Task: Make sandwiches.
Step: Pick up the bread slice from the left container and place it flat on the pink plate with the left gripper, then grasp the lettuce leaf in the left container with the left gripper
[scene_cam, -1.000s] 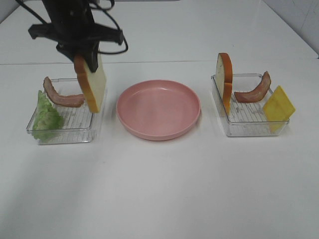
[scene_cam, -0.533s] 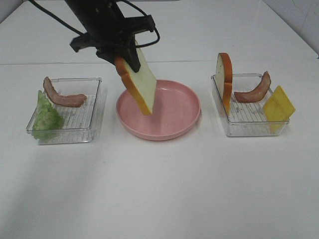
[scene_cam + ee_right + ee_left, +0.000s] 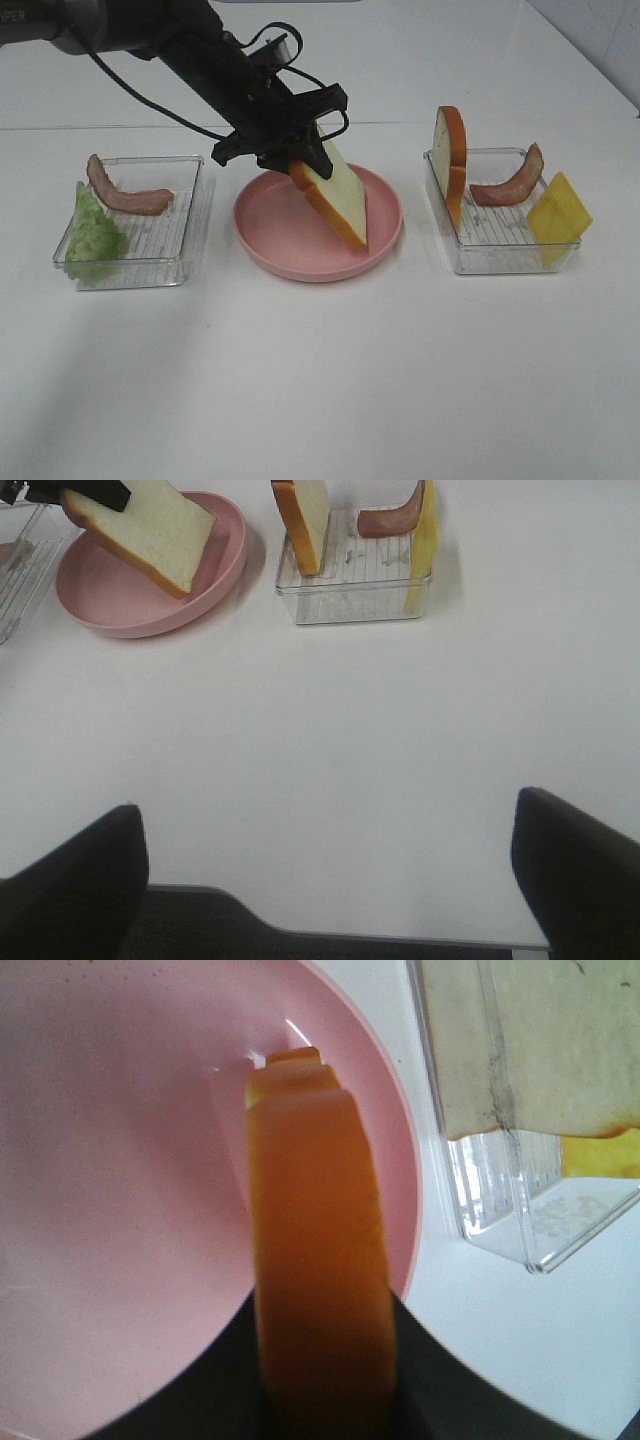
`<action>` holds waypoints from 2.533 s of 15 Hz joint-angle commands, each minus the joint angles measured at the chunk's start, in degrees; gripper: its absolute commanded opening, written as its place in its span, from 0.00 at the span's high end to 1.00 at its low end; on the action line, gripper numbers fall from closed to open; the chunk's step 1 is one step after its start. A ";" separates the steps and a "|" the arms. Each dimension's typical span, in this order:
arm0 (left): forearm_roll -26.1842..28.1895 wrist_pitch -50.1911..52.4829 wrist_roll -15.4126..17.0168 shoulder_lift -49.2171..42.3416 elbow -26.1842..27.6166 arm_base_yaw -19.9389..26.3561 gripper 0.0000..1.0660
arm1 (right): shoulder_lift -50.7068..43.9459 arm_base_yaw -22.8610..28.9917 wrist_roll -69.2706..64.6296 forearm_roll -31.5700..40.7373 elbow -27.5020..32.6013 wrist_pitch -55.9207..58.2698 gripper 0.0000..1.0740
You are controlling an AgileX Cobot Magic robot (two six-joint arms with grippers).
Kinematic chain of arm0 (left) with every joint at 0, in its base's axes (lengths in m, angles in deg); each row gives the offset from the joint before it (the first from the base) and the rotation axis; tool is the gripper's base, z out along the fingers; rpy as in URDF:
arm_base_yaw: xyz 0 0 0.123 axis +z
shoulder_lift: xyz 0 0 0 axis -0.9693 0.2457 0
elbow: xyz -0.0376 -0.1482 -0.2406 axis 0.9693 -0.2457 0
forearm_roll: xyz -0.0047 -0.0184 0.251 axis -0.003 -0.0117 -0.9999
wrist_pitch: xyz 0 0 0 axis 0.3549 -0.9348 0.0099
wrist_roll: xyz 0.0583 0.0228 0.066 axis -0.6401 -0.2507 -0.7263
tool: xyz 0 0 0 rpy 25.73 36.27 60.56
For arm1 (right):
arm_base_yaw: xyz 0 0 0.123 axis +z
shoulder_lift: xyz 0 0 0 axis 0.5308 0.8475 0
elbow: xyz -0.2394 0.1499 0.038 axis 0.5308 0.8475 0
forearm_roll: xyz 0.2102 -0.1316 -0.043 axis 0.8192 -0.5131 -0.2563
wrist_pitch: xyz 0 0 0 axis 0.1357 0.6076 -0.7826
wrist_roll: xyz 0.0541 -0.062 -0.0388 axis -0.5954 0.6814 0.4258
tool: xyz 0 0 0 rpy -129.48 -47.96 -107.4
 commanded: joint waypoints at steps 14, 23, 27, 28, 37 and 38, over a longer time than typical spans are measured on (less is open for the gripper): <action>-6.19 1.26 3.21 1.95 -0.06 -0.34 0.24 | -1.83 -0.17 0.52 0.46 0.23 -0.46 0.13; -33.69 -23.66 12.26 -5.61 6.99 -0.63 0.23 | -1.83 -0.17 0.52 0.46 0.23 -0.46 0.13; -35.12 -23.49 13.01 -9.85 4.87 0.29 0.23 | -1.83 -0.17 0.52 0.46 0.23 -0.46 0.13; -35.92 -23.49 13.01 -12.20 1.83 1.03 0.23 | -1.83 -0.17 0.52 0.46 0.23 -0.46 0.13; -39.48 -23.49 6.70 -23.95 -16.50 13.29 0.23 | -1.78 -0.17 0.52 0.46 0.23 -0.46 0.13; -39.59 -23.49 6.07 -23.20 -16.44 13.81 0.21 | -1.78 -0.17 0.52 0.46 0.23 -0.46 0.13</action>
